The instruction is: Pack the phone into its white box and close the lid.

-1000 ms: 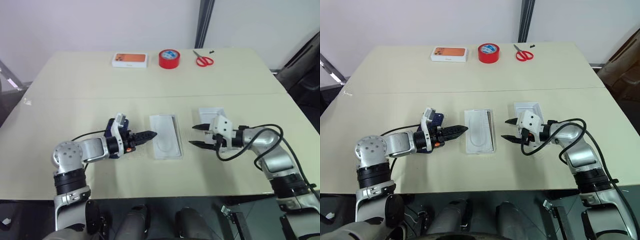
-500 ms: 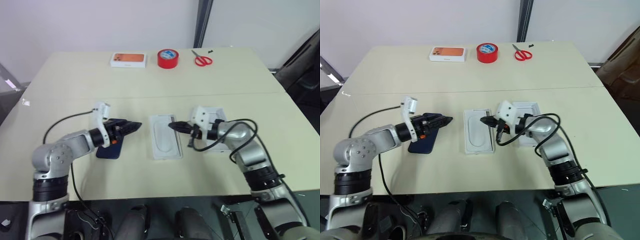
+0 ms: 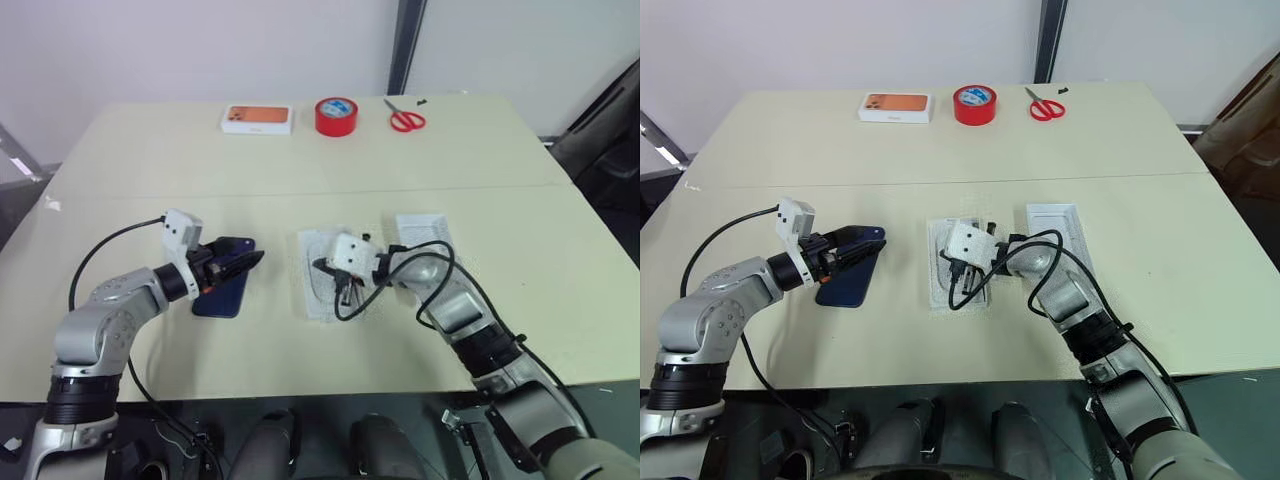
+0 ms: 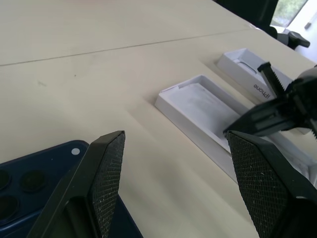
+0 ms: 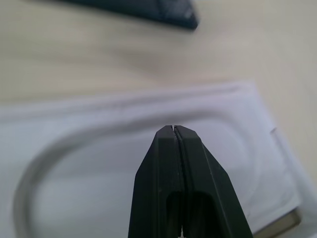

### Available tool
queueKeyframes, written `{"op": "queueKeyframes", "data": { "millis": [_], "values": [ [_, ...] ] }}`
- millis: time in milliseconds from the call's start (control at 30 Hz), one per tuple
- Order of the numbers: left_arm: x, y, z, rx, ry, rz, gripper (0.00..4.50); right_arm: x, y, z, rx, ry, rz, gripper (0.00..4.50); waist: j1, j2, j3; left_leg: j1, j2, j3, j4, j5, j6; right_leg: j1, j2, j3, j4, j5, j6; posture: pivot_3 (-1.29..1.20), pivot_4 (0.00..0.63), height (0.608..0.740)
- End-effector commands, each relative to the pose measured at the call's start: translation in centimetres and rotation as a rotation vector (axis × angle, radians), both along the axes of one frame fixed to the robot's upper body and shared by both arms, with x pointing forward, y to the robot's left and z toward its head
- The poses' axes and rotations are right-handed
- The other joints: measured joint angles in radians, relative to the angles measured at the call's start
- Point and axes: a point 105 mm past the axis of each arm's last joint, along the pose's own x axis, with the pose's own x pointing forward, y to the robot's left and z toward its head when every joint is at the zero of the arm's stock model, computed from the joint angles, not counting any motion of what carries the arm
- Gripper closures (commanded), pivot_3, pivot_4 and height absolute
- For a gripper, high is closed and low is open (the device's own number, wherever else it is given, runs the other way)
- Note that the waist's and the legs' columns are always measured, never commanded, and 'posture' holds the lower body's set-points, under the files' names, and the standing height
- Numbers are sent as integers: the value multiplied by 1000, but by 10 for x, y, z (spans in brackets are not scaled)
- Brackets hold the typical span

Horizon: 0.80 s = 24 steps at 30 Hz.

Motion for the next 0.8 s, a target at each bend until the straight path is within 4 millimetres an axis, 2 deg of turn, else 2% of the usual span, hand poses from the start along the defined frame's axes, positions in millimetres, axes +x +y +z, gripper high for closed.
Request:
{"op": "queueKeyframes", "data": {
  "millis": [33, 333, 567, 733, 800],
  "values": [
    [2, 3, 24, -69, -82, 38, 1027, 2, -6, 5, -20, -19, -10, 4470, 0, 0, 0, 0, 0, 0, 0, 0, 0, 0, 0, 0, 0, 0, 0, 0, 150, 734],
    [3, 2, 26, -91, -82, 40, 1027, -2, -21, 8, -56, -24, -22, 4470, 1, 0, 0, 0, 0, 0, 0, 0, 0, 1, 0, 0, 0, 0, 0, 0, 150, 734],
    [3, 1, 24, -91, -68, 33, 1027, -5, -9, 21, 9, -52, -3, 4470, 0, 0, 0, 0, 0, 0, 0, 0, 0, 1, 0, 0, 1, 0, 0, 0, 150, 734],
    [3, 15, 13, -79, 33, 41, 1027, 0, -3, 31, 80, -74, -17, 4470, -1, 0, 0, 0, 0, 0, 0, 0, 0, 0, 1, 0, 1, 0, 0, 0, 150, 734],
    [3, 29, 8, -47, 88, 66, 1027, 2, -1, 36, 109, -79, -21, 4470, -1, 0, 0, 0, 0, 0, 0, 0, 0, 0, 1, 0, 1, 0, 0, 0, 150, 734]
  ]
}}
